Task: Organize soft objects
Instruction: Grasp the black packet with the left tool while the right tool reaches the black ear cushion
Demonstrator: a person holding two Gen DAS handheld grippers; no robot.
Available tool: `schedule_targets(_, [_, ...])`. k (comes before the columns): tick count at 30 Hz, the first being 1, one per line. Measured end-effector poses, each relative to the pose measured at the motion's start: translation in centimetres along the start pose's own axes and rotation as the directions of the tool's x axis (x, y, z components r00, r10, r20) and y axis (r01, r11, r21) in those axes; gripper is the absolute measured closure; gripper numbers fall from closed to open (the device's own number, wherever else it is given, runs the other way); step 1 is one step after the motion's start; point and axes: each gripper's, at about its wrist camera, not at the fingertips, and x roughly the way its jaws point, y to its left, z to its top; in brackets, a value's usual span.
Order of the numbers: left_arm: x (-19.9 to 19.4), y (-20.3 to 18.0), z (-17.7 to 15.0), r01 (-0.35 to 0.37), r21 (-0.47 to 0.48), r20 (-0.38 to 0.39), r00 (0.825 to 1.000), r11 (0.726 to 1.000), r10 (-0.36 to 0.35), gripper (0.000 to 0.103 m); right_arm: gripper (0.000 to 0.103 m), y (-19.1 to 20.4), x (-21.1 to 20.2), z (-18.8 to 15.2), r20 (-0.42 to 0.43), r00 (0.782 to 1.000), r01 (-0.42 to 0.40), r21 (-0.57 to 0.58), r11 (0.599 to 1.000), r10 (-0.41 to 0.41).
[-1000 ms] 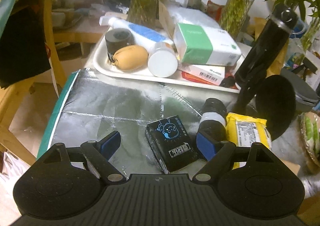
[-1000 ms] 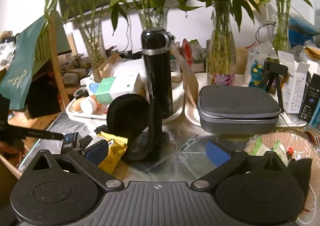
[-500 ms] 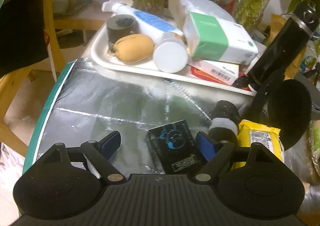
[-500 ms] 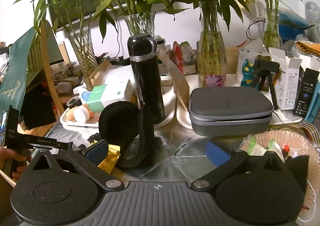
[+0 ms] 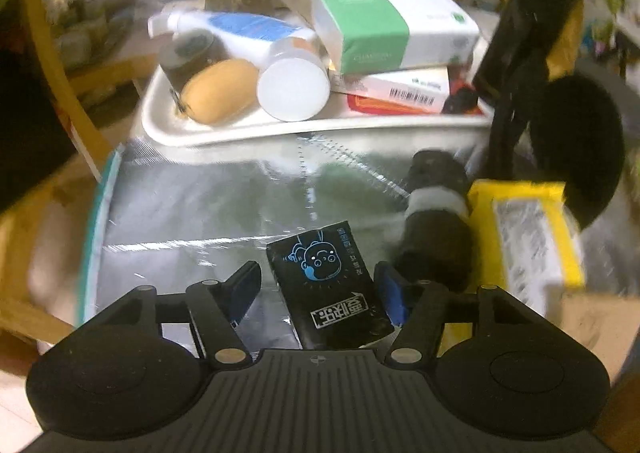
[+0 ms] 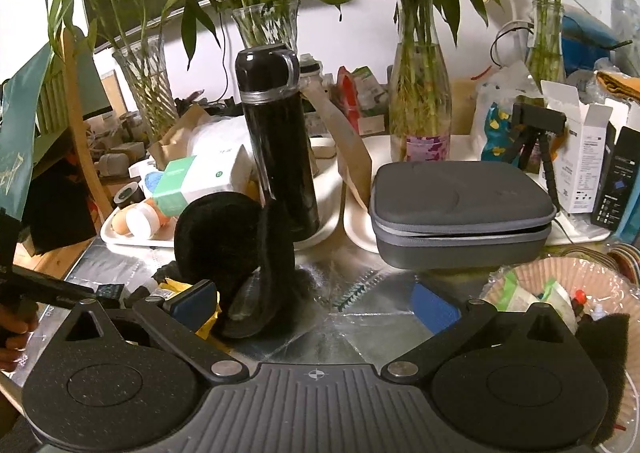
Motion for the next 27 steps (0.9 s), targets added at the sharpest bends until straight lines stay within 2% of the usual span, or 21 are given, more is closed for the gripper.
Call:
schedule_targets(2, [-0.1, -0.3, -0.1, -0.030, 0.030, 0.009, 1.000, 0.999, 0.030, 0.040, 0.000, 0.1, 0.2, 0.0, 0.000, 1.000, 0.001, -0.005, 1.000, -0.001])
schedule_targets(3, [0.0, -0.3, 0.0, -0.024, 0.025, 0.005, 1.000, 0.999, 0.023, 0.040, 0.000, 0.2, 0.4, 0.1, -0.001, 1.000, -0.001, -0.007, 1.000, 0.001])
schedule_targets(7, [1.3, 0.3, -0.1, 0.032, -0.046, -0.056, 0.998, 0.998, -0.034, 0.040, 0.000, 0.7, 1.2, 0.2, -0.009, 1.000, -0.014, -0.017, 1.000, 0.014])
schedule_targets(11, [1.5, 1.0, -0.3, 0.043, -0.120, -0.059, 0.997, 0.992, -0.051, 0.041, 0.000, 1.3, 2.2, 0.3, -0.019, 0.999, -0.037, -0.057, 0.998, 0.036])
schedule_targets(13, [1.4, 1.1, -0.4, 0.026, -0.129, -0.057, 0.998, 0.991, -0.034, 0.052, 0.000, 1.5, 2.8, 0.4, -0.026, 0.998, -0.051, -0.072, 0.996, 0.049])
schedule_targets(15, [1.3, 1.1, -0.5, 0.021, -0.122, -0.052, 0.998, 0.992, -0.028, 0.052, 0.000, 1.5, 3.7, 0.4, -0.039, 0.997, -0.065, -0.083, 0.994, 0.062])
schedule_targets(21, [1.0, 1.6, -0.8, 0.033, -0.134, -0.038, 0.999, 0.990, -0.038, 0.053, 0.016, 1.8, 6.8, -0.2, -0.102, 0.992, -0.090, -0.103, 0.991, 0.080])
schedule_targets(27, [0.5, 2.7, -0.9, 0.050, -0.167, -0.008, 0.999, 0.985, -0.052, 0.054, 0.041, 2.2, 10.0, -0.7, -0.156, 0.982, -0.126, -0.106, 0.986, 0.109])
